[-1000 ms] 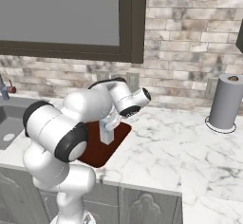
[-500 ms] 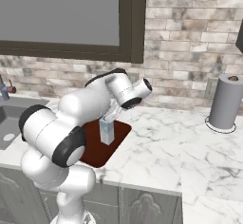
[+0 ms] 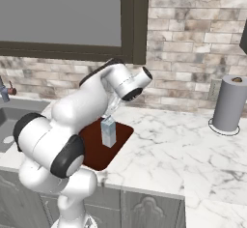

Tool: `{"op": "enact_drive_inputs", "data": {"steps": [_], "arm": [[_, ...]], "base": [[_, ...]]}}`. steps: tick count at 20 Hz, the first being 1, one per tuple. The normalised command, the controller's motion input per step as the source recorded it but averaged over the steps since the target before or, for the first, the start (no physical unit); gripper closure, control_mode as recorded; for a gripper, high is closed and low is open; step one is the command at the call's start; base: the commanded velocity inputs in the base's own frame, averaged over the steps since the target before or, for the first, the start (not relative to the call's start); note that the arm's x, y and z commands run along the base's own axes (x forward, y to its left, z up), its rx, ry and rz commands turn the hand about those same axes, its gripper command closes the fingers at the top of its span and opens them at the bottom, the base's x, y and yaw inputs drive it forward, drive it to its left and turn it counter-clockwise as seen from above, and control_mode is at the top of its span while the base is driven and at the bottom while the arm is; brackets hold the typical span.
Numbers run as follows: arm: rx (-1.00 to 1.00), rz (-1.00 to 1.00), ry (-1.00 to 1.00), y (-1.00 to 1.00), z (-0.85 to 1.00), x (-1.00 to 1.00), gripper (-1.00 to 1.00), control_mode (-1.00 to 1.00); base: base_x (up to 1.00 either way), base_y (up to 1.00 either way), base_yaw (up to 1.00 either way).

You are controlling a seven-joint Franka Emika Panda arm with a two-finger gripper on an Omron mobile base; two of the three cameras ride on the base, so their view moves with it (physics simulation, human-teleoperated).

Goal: Take out the milk from the fridge and place it on the tray on the counter. Then take the sugar cube near the tray and place it in the tray.

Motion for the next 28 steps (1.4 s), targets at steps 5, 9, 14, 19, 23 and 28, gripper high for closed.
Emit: {"op": "enact_drive_inputs", "data": {"steps": [5, 9, 14, 19, 23, 28], "arm": [[-0.21, -0.09, -0.01, 0.68, 0.19, -0.39, -1.0, -1.0], [-0.1, -0.19, -0.08, 0.79, 0.12, -0.69, -1.0, -1.0], [-0.08, -0.26, -0.05, 0.87, 0.0, -0.48, -1.0, -1.0], [-0.05, -0.12, 0.12, 0.72, 0.0, 0.0, -1.0, -1.0], [-0.16, -0.1, 0.21, 0.64, 0.03, 0.23, -1.0, -1.0], [-0.15, -0.09, 0.3, 0.48, 0.0, 0.38, -1.0, -1.0]], "base": [[0.0, 0.0, 0.0], [0.0, 0.0, 0.0], [0.0, 0.0, 0.0], [0.0, 0.0, 0.0], [0.0, 0.0, 0.0], [0.0, 0.0, 0.0]]}}
